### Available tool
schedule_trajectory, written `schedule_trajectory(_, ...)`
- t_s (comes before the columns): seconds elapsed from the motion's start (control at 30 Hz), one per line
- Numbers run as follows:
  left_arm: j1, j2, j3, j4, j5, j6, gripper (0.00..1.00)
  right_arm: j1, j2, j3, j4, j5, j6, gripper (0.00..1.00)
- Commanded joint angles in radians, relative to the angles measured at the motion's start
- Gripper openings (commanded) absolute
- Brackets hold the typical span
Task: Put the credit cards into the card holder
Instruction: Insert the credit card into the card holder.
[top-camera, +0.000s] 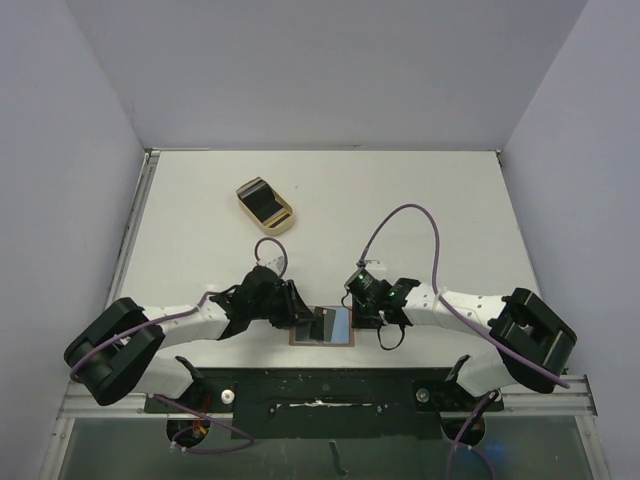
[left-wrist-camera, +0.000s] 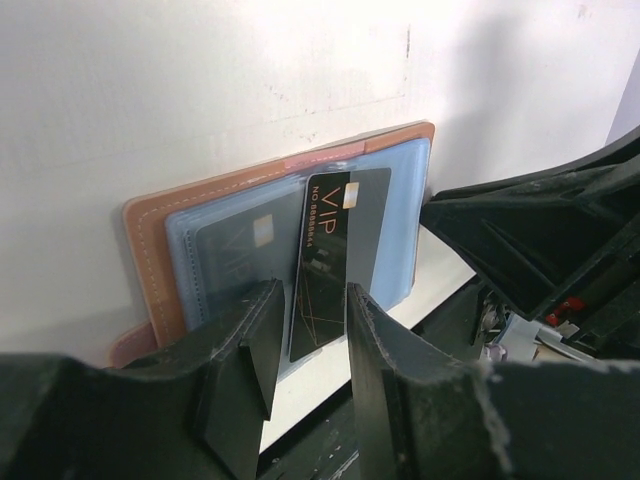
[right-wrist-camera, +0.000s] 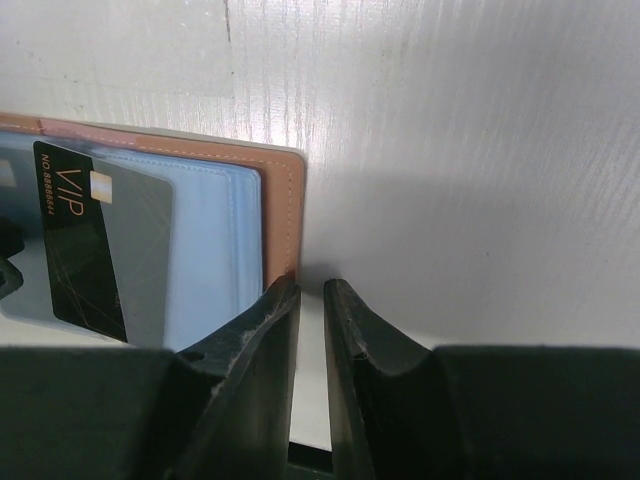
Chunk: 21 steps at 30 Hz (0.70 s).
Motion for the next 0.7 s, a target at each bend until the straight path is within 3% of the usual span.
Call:
schedule_trajectory(0.0, -0.023, 0.034, 0.022, 0.022, -0.002, 0.012, 0.32, 0.004, 0.036, 0.049, -0.006, 0.003, -0.007, 0.18)
schedule_trajectory(0.67, -0.11, 0.129, 0.075, 0.167, -0.011, -0.033, 0.29, 0.004, 0.014, 0.013, 0.052, -0.001, 0.022, 0.18)
